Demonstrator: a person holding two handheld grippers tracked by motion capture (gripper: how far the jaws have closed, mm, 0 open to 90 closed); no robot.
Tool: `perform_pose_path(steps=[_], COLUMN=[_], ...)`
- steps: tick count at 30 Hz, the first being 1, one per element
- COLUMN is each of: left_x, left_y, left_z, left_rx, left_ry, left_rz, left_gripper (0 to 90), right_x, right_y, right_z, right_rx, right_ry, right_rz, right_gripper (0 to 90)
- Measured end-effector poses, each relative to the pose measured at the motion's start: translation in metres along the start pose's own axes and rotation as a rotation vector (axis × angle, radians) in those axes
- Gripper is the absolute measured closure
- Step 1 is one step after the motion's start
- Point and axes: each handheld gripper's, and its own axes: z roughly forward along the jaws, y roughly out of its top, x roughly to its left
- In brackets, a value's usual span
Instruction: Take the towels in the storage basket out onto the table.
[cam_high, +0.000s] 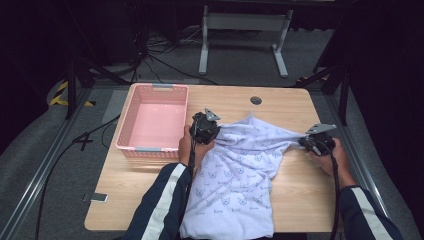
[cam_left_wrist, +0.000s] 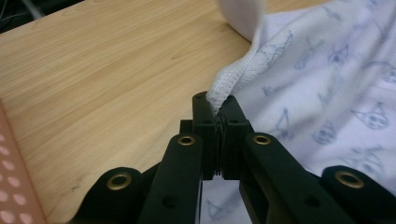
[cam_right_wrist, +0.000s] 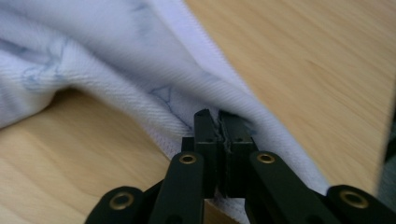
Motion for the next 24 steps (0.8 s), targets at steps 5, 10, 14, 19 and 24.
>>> perform_pose_path(steps=[5, 10, 14, 19, 24], left_x=[-0.011, -0.017, -0.026, -0.042, -0.052], left_y=[-0.007, -0.017, -0.028, -0.055, -0.079], left_z=[0.003, 0.007, -0.001, -0.026, -0.029], left_rx=[0.045, 0.096, 0.103, 0.132, 0.22], left_ry=[-0.044, -0.058, -0.079, -0.162, -0.201], left_rz=[-0.015, 0.003, 0.055, 0.217, 0.294], left_gripper=[87.9, 79.7, 53.7, 61.9, 72.2], right_x=[-0.025, -0.019, -0.012, 0.048, 0.086], right_y=[-0.013, -0.01, -0.006, 0.001, 0.001], right_z=[-0.01, -0.01, -0.021, -0.042, -0.025], right_rx=[-0.015, -0.04, -0.098, -0.173, -0.097], right_ry=[-0.047, -0.036, -0.001, 0.289, 0.367], right_rz=[0.088, 0.1, 0.102, -0.038, -0.1], right_gripper=[87.0, 64.7, 58.0, 70.4, 67.6])
